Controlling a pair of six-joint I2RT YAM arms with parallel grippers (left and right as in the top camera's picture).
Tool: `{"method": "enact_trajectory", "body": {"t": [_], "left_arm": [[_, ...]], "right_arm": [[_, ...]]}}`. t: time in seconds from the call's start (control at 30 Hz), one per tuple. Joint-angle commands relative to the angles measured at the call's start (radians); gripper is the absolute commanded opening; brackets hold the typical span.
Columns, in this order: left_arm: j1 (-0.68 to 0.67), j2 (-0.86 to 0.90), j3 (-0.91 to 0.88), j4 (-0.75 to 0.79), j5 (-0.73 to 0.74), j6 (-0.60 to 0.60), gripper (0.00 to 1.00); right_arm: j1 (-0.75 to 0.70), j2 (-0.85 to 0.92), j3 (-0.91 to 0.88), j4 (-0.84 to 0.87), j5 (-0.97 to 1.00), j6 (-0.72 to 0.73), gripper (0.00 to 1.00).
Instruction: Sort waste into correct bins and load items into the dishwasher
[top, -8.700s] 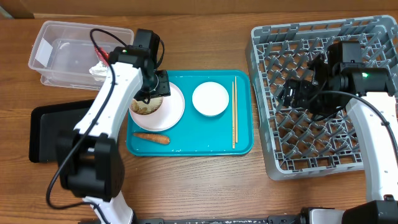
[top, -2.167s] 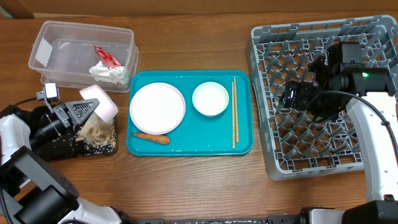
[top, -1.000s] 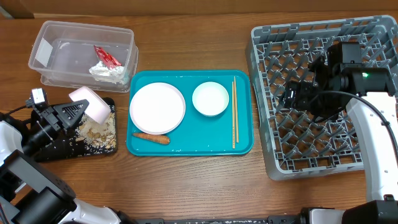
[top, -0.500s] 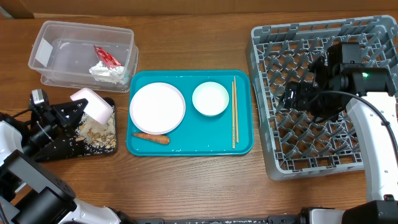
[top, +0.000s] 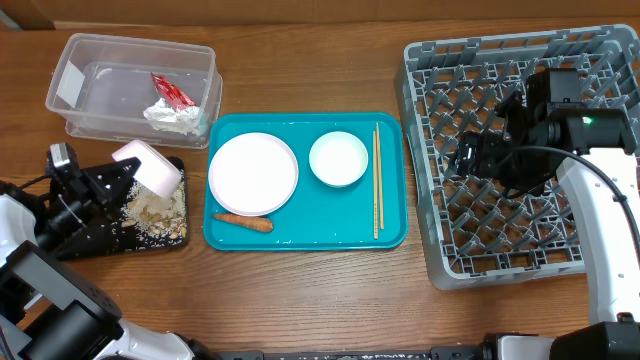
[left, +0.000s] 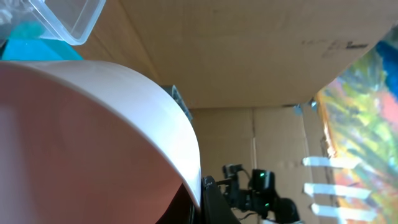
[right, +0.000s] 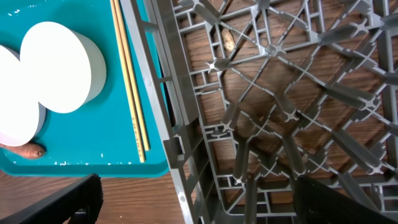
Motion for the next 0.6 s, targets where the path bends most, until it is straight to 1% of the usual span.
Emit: {"method": "enact_trajectory", "body": {"t": [0.0, 0.07, 0.2, 0.3, 0.4, 0.47, 0.5, 0.57], "left_arm": [[-0.043, 0.001, -0.001, -0.002, -0.035, 0.114, 0.04], [-0.095, 0.001, 0.014, -0.03, -0.056, 0.167, 0.04], [-0.243, 0.001, 0.07, -0.114, -0.063, 0.301, 0.04], [-0.378, 0.001, 0.126, -0.141, -0.084, 0.342, 0.04], [-0.532, 0.001, 0.198, -0.134, -0.157, 0.341, 0.04], [-0.627, 0.001, 0.241, -0.111, -0.213, 0.306, 0.04], [-0.674, 0.001, 0.261, -0.086, -0.251, 0.261, 0.04], [-0.762, 0.001, 0.293, -0.01, -0.347, 0.132, 0.04]], "right_arm": [[0.002, -0.012, 0.004, 0.007, 0.004, -0.001, 1.0], [0.002, -0.012, 0.004, 0.009, 0.004, 0.0, 1.0], [0.002, -0.012, 0.004, 0.01, 0.004, 0.0, 1.0], [0.002, -0.012, 0.004, 0.01, 0.004, -0.001, 1.0], [0.002, -0.012, 0.004, 0.01, 0.004, -0.001, 1.0], [0.002, -0.012, 0.004, 0.011, 0.004, -0.001, 1.0], [0.002, -0.012, 0.004, 0.011, 0.004, -0.001, 1.0], [0.002, -0.012, 0.004, 0.011, 0.004, -0.001, 1.0]]}}
